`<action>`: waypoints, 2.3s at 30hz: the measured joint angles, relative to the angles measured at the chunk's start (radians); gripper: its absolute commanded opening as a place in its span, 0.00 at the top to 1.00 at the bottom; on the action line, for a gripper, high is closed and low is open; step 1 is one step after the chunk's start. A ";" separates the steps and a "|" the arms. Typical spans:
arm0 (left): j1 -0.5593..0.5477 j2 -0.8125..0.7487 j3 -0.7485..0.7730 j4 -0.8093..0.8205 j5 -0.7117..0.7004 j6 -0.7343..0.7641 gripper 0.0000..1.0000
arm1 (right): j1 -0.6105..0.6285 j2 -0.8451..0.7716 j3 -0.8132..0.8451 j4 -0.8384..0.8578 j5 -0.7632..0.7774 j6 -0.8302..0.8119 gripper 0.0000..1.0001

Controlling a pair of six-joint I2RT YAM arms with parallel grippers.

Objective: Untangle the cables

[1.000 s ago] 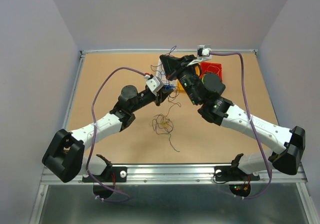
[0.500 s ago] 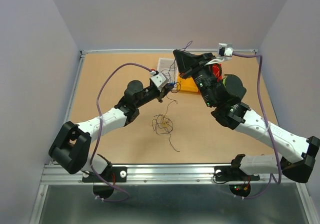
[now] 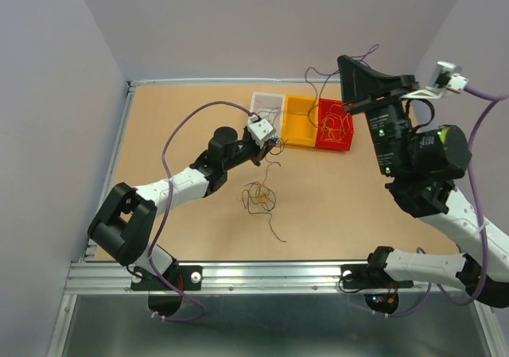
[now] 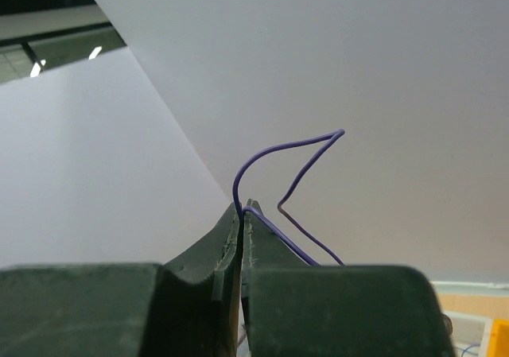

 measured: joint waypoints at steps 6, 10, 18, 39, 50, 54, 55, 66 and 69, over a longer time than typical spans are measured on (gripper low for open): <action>0.000 0.002 0.012 -0.093 -0.037 0.028 0.72 | 0.000 -0.061 0.006 0.011 0.047 -0.027 1.00; 0.004 -0.003 0.016 -0.141 -0.079 0.047 0.67 | 0.000 -0.056 0.006 0.011 0.077 -0.049 1.00; 0.068 -0.199 0.003 -0.250 -0.101 0.069 0.61 | 0.000 -0.034 -0.006 -0.015 0.118 -0.066 1.00; 0.102 -0.548 -0.161 -0.337 -0.101 0.146 0.75 | -0.215 0.346 -0.034 0.049 0.130 -0.142 1.00; 0.106 -0.554 -0.161 -0.337 -0.101 0.147 0.77 | -0.370 0.559 0.035 0.014 -0.026 -0.040 0.99; 0.107 -0.551 -0.161 -0.338 -0.100 0.147 0.77 | -0.428 0.611 0.054 0.004 -0.085 0.004 0.99; 0.107 -0.551 -0.161 -0.338 -0.100 0.148 0.77 | -0.447 0.631 0.061 0.002 -0.105 0.017 0.99; 0.107 -0.529 -0.161 -0.342 -0.088 0.153 0.78 | -0.565 0.757 0.078 0.012 -0.243 0.109 1.00; 0.107 -0.522 -0.161 -0.342 -0.085 0.153 0.78 | -0.584 0.772 0.077 0.031 -0.271 0.122 0.99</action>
